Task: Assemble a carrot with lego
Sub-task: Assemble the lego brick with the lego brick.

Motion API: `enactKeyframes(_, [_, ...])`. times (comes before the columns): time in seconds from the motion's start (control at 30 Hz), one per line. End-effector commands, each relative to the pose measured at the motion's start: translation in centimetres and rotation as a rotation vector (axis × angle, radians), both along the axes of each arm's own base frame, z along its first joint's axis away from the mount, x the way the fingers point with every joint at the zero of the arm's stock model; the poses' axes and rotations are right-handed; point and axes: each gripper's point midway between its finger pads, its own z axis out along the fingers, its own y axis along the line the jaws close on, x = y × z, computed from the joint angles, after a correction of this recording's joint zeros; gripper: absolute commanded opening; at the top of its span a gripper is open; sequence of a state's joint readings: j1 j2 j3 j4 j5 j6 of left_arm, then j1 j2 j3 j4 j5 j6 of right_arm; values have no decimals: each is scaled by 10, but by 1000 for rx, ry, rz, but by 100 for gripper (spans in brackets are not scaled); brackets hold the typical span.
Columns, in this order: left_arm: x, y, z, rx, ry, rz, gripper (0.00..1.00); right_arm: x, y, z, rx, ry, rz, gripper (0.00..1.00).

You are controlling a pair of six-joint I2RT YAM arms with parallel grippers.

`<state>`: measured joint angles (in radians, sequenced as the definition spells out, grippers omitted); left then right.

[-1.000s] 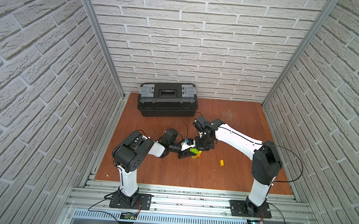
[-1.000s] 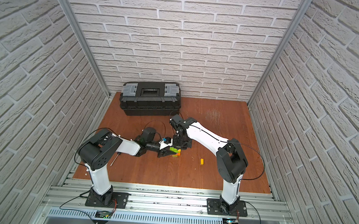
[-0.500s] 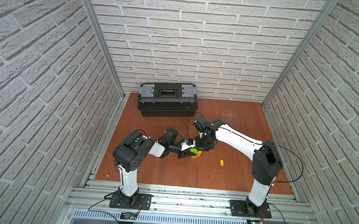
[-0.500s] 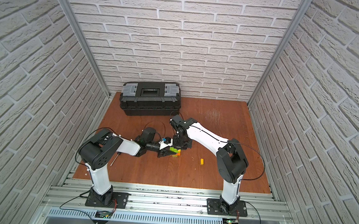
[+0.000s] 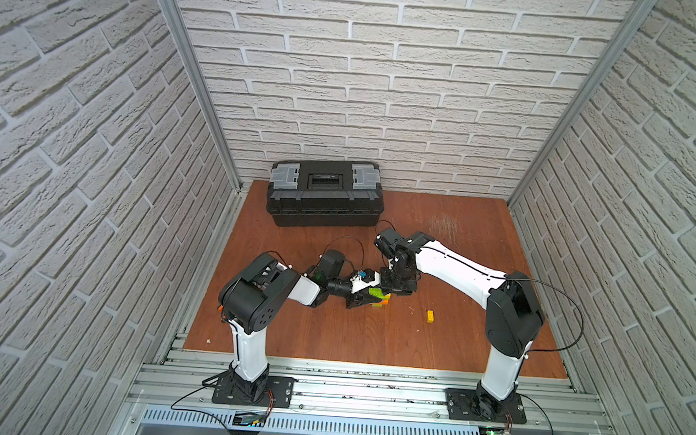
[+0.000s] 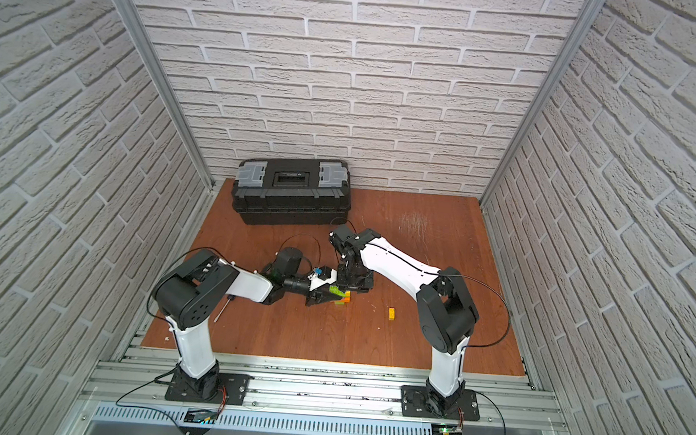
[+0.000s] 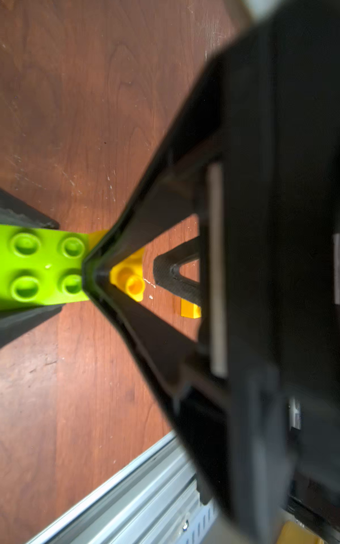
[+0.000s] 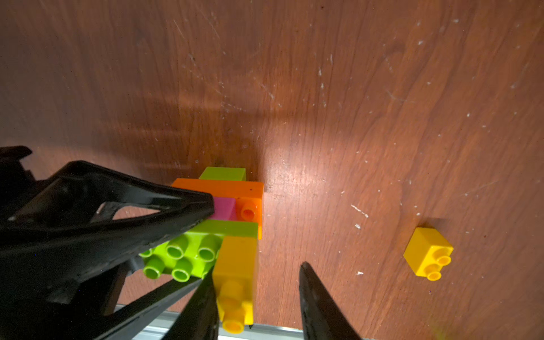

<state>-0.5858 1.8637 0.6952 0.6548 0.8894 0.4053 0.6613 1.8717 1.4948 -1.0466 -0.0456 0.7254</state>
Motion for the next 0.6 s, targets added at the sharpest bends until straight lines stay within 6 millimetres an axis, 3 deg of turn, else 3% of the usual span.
enactKeyframes(0.0, [-10, -2, -27, 102, 44, 22, 0, -5, 18, 3, 25, -9, 53, 46])
enactKeyframes(0.2, [-9, -1, -23, 111, 16, 19, 48, -3, 9, 35, 70, -61, 47, 50])
enactKeyframes(0.27, [-8, 0, -21, 109, 5, 20, 98, -3, 6, 46, 90, -81, 43, 50])
enactKeyframes(0.43, [-7, 2, -17, 112, -21, 33, 98, -6, -4, 71, 147, -127, 43, 52])
enactKeyframes(0.57, [0, 6, -6, 106, -68, 79, 98, -11, -25, 89, 151, -172, 31, 52])
